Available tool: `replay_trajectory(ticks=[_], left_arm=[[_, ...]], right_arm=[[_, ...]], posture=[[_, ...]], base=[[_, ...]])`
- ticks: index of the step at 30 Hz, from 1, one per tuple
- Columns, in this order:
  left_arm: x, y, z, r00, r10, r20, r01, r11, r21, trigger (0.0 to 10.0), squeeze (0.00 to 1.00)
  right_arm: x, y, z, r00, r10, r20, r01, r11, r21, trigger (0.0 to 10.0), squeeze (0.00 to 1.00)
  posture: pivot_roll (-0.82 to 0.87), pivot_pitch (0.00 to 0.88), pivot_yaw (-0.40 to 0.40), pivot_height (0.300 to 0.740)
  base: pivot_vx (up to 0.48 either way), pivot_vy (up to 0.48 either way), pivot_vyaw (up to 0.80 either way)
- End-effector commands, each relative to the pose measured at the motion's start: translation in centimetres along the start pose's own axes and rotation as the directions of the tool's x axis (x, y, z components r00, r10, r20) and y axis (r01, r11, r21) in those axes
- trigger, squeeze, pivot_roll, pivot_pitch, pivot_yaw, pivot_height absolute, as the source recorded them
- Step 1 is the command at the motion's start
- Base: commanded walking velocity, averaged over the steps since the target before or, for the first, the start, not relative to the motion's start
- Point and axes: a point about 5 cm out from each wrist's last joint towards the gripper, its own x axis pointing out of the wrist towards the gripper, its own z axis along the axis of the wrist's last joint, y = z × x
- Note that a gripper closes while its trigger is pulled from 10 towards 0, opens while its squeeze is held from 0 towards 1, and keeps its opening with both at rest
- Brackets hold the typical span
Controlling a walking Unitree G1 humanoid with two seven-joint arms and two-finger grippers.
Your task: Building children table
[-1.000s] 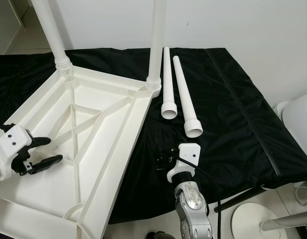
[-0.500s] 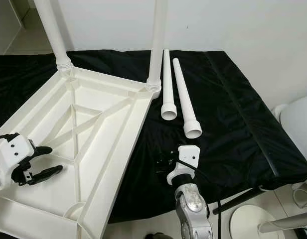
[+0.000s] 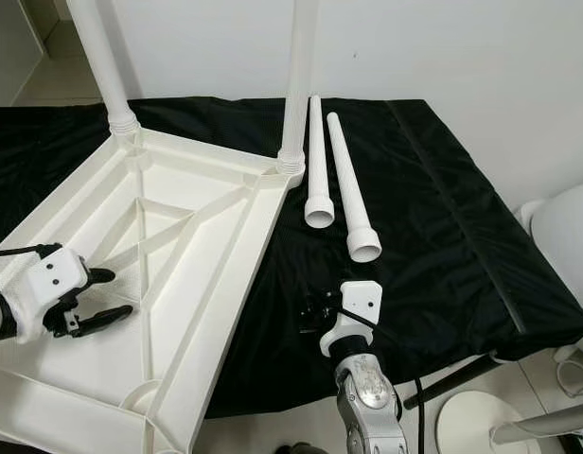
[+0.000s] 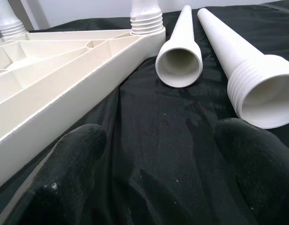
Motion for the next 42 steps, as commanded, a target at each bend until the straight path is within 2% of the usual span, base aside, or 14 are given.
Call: replay_trajectory(ticks=[1,7,15,16,25,26,27,29,30,32,36,38,39,42], left_arm=[[-0.1,-1.1,-0.4,0.973,-0.226,-0.041,0.227,0.974,0.017,10.0,0.0],[-0.3,-0.9,-0.5,0.959,-0.272,-0.072,0.275,0.961,0.027,10.0,0.0],[-0.5,-0.2,-0.6,0.953,-0.285,-0.099,0.291,0.956,0.041,10.0,0.0],[-0.3,0.2,-0.5,0.953,-0.284,-0.107,0.291,0.955,0.056,10.0,0.0],[0.4,0.5,-0.1,0.941,-0.319,-0.113,0.329,0.941,0.077,10.0,0.0],[0.6,0.5,0.0,0.936,-0.335,-0.111,0.344,0.936,0.073,4.0,0.0],[0.9,0.5,0.0,0.931,-0.348,-0.107,0.356,0.932,0.069,3.6,0.0],[0.9,0.5,0.0,0.931,-0.348,-0.107,0.356,0.932,0.069,3.6,0.0],[1.0,0.5,0.0,0.931,-0.349,-0.106,0.357,0.932,0.065,3.0,0.0],[1.4,0.6,-0.3,0.936,-0.333,-0.112,0.342,0.938,0.064,3.8,0.0],[1.9,0.8,-0.6,0.949,-0.293,-0.12,0.301,0.952,0.056,3.1,0.0],[1.9,0.8,-0.6,0.949,-0.293,-0.12,0.301,0.952,0.056,3.1,0.0],[2.1,1.1,-0.8,0.957,-0.262,-0.128,0.27,0.962,0.051,0.0,0.0],[2.6,1.5,-0.9,0.969,-0.212,-0.123,0.219,0.975,0.042,0.0,0.0]], right_arm=[[-0.3,-0.1,-0.1,1.0,-0.002,-0.012,0.002,1.0,-0.01,10.0,0.0],[-0.6,-0.2,-0.4,1.0,-0.007,-0.021,0.007,1.0,-0.012,10.0,0.0],[-0.7,0.0,-0.5,1.0,0.006,-0.03,-0.007,1.0,-0.011,10.0,0.0],[-0.6,0.1,-0.5,0.999,0.01,-0.031,-0.01,1.0,-0.012,10.0,0.0],[-0.6,0.4,-0.3,0.999,0.021,-0.03,-0.022,1.0,-0.014,10.0,0.0],[-0.7,0.4,-0.3,0.999,0.023,-0.029,-0.023,1.0,-0.018,10.0,0.0],[-0.8,0.2,-0.2,0.999,0.019,-0.031,-0.02,0.999,-0.025,10.0,0.0],[-0.8,0.2,-0.2,0.999,0.019,-0.031,-0.02,0.999,-0.025,10.0,0.0],[-0.9,0.2,-0.2,0.999,0.018,-0.032,-0.019,0.999,-0.027,10.0,0.0],[-0.9,0.1,-0.2,0.999,0.016,-0.033,-0.017,0.999,-0.029,10.0,0.0],[-0.9,0.2,0.0,0.999,0.016,-0.032,-0.017,0.999,-0.03,10.0,0.0],[-0.9,0.2,0.0,0.999,0.016,-0.032,-0.017,0.999,-0.03,10.0,0.0],[-0.9,0.1,0.0,0.999,0.017,-0.032,-0.018,0.999,-0.031,10.0,0.0],[-0.7,-0.1,0.1,0.999,0.017,-0.031,-0.018,0.999,-0.036,10.0,0.0]], posture=[[0.0,0.091,-0.015,0.74],[0.01,0.116,-0.005,0.74],[0.02,0.15,0.009,0.74],[0.02,0.161,0.015,0.74],[0.01,0.194,0.032,0.74],[0.0,0.209,0.039,0.74],[0.0,0.218,0.04,0.74],[0.0,0.218,0.04,0.74],[0.0,0.218,0.04,0.74],[-0.02,0.219,0.032,0.74],[-0.02,0.219,0.025,0.74],[-0.02,0.219,0.025,0.74],[-0.03,0.217,0.021,0.74],[-0.03,0.207,0.007,0.74]], base=[[0.0,0.0,0.0],[0.0,0.0,0.0],[0.0,0.0,0.0],[0.0,0.0,0.0],[0.0,0.0,0.0],[0.0,0.0,0.0],[0.0,0.0,0.0],[0.0,0.0,0.0],[0.0,0.0,0.0],[0.0,0.0,0.0],[0.0,0.0,0.0],[0.0,0.0,0.0],[0.0,0.0,0.0],[0.0,0.0,0.0]])
